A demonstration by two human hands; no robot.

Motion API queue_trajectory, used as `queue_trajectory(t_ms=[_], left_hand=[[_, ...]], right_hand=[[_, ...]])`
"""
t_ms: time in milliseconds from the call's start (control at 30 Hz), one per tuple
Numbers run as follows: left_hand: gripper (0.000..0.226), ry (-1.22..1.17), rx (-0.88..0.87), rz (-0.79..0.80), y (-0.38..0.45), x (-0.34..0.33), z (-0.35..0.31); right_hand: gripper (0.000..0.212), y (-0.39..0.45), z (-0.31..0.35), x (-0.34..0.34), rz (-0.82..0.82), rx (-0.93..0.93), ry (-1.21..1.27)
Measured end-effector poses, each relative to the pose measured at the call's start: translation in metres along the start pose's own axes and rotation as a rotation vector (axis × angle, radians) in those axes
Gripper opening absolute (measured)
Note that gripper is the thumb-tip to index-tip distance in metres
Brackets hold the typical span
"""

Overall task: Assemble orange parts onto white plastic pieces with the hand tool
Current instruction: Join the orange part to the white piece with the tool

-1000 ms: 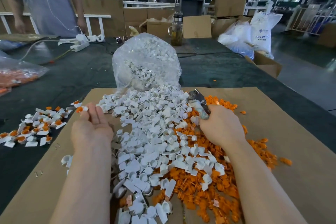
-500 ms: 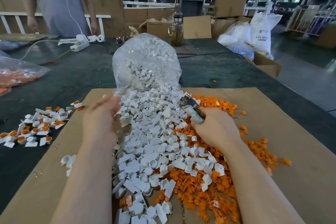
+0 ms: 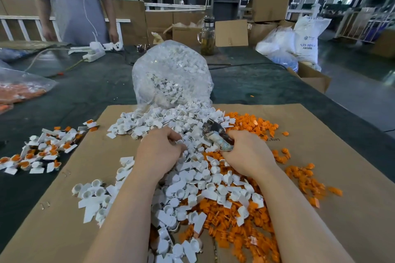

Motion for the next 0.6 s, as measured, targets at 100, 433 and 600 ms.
queue_trajectory(t_ms=[100,433,600], left_hand=[[0.015,-0.034,-0.026,-0.031,-0.002,0.0,-0.002],[0.02,-0.378,-0.093,-0.228,-0.01,0.009,-0.018],[0.015,-0.601,-0.103,-0.162,-0.014,0.003,-0.027]], right_hand=[[0.008,0.0,-0.002,-0.001,-0.001,-0.026,-0.002],[0.019,-0.002,-0.003,0.013,-0.241,-0.097,0.119],[0.026,-0.002,-0.001,0.017,-0.295,-0.079,0.289]])
Point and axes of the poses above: each hand's wrist, its own y-axis towards the middle knuckle, its own x-axis out of the back of the hand, z = x × y, the point moved 4 cm from there along y, towards the middle knuckle
